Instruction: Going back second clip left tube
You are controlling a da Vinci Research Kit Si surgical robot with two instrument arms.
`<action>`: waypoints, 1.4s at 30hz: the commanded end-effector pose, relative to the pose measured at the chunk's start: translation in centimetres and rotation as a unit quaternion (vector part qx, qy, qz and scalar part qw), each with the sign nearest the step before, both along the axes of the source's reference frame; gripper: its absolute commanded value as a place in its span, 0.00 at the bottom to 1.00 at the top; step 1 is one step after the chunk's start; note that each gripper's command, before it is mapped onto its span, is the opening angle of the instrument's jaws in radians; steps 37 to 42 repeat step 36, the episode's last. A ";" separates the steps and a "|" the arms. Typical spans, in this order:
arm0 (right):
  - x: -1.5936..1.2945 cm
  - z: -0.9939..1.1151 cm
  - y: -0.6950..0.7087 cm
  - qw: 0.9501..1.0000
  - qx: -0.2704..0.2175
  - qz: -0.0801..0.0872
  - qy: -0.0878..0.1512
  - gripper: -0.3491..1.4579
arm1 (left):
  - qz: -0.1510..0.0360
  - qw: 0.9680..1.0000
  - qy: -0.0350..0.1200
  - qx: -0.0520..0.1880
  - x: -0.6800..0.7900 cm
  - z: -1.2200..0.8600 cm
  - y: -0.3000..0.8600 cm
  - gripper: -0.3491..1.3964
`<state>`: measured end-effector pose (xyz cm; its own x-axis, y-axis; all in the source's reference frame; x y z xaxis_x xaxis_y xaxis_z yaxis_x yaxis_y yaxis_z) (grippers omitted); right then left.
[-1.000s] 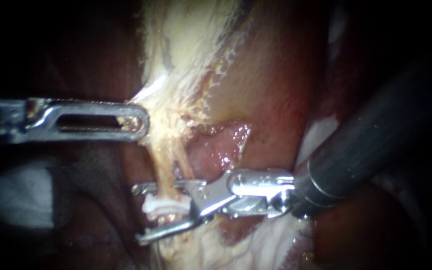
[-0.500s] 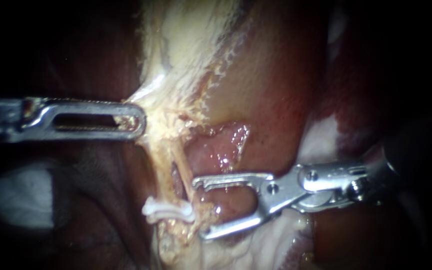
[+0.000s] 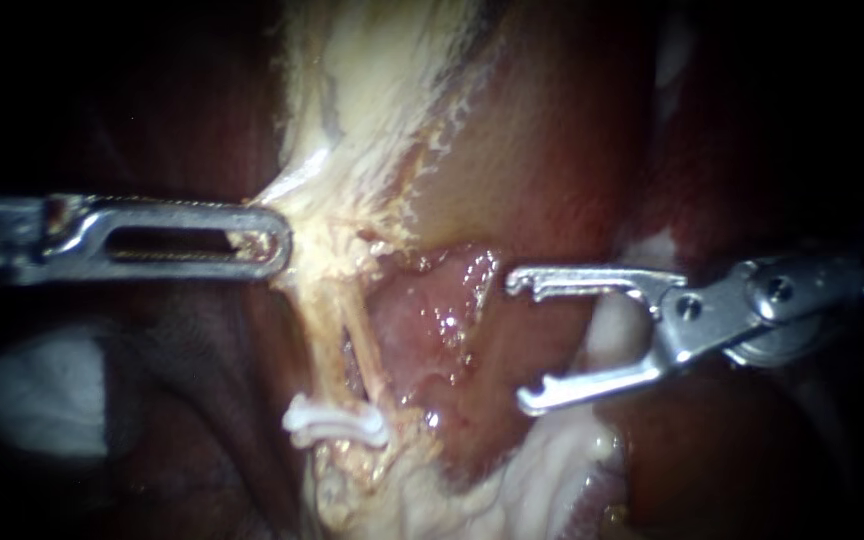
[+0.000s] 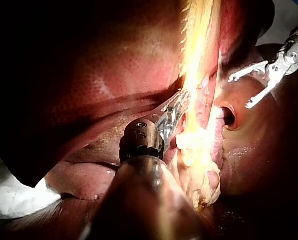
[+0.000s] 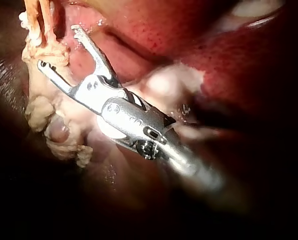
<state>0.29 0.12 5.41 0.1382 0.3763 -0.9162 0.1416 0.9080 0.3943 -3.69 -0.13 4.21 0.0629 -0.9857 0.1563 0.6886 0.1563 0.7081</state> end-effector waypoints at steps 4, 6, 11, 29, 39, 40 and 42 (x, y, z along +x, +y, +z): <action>-0.10 -0.07 0.01 1.000 -0.003 0.000 0.004 0.52 | 0.001 1.000 0.000 -0.001 -0.05 0.10 -0.03 0.00; -0.10 -0.07 0.00 1.000 -0.003 0.000 0.004 0.52 | 0.002 1.000 -0.001 -0.003 -0.09 0.22 -0.06 0.00; -0.10 -0.05 -0.02 1.000 -0.004 0.000 0.004 0.52 | 0.008 1.000 -0.007 -0.004 -0.24 0.52 -0.18 0.00; -0.10 -0.04 -0.04 1.000 -0.005 0.000 0.004 0.52 | 0.012 1.000 -0.014 0.001 -0.55 0.68 -0.18 0.00; -0.11 -0.04 -0.04 1.000 -0.004 0.000 0.004 0.52 | 0.012 1.000 -0.014 0.001 -0.55 0.68 -0.18 0.00; -0.11 -0.04 -0.04 1.000 -0.004 0.000 0.004 0.52 | 0.012 1.000 -0.014 0.001 -0.55 0.68 -0.18 0.00; -0.11 -0.04 -0.04 1.000 -0.004 0.000 0.004 0.52 | 0.012 1.000 -0.014 0.001 -0.55 0.68 -0.18 0.00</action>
